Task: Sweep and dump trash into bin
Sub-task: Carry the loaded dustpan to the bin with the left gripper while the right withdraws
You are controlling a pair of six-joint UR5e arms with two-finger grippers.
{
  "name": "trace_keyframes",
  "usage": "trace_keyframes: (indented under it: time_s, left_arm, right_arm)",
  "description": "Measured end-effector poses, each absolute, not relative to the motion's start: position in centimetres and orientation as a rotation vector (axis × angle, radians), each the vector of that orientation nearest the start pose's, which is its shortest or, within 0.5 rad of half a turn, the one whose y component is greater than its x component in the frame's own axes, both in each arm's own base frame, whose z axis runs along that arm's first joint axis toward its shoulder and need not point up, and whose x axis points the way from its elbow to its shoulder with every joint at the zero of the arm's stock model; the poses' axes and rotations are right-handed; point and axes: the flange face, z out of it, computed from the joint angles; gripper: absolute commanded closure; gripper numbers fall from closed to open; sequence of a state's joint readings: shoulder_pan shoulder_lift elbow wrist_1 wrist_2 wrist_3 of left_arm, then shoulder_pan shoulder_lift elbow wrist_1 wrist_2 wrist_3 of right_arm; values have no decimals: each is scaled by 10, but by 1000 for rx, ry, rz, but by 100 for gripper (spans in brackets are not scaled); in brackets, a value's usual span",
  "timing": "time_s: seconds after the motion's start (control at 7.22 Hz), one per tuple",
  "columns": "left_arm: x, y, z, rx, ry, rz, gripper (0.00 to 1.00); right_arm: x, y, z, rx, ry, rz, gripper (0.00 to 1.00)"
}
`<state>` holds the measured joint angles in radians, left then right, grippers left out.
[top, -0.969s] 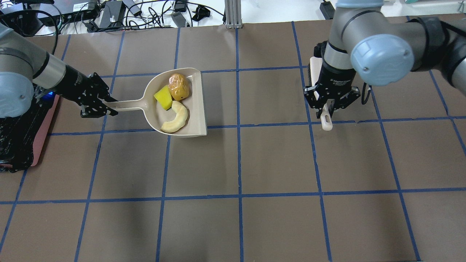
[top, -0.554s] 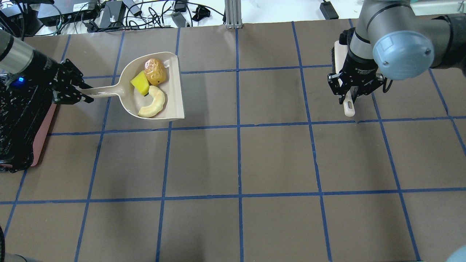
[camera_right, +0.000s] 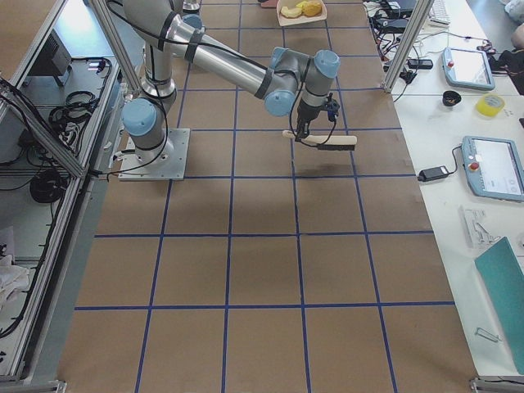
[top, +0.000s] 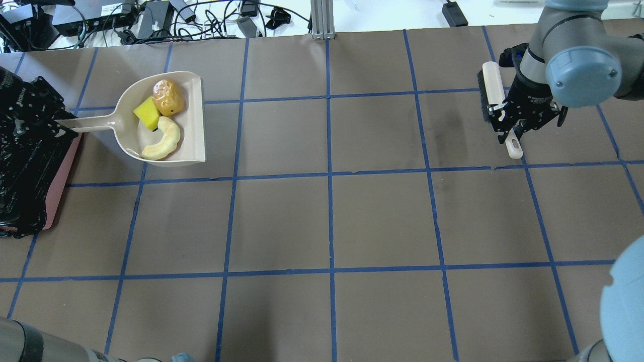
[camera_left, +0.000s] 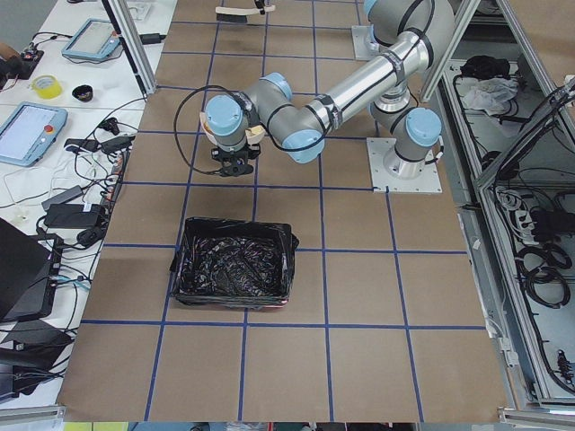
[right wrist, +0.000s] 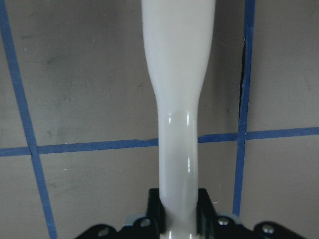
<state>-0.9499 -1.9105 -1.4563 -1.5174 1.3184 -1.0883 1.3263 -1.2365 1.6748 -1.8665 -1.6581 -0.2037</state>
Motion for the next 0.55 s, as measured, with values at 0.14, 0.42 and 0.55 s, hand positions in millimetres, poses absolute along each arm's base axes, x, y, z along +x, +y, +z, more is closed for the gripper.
trace_keyframes:
  time_s: [0.14, 0.42, 0.55]
  left_arm:
    - [252, -589, 367, -2527, 2127, 373, 100]
    - [311, -597, 380, -2496, 2144, 370, 100]
    - [343, -597, 379, -2476, 2170, 359, 100]
  right_arm:
    - [-29, -596, 273, 22, 3190, 263, 100]
    - [-48, -600, 252, -9, 3218, 295, 100]
    - [-51, -598, 246, -12, 3232, 309, 100]
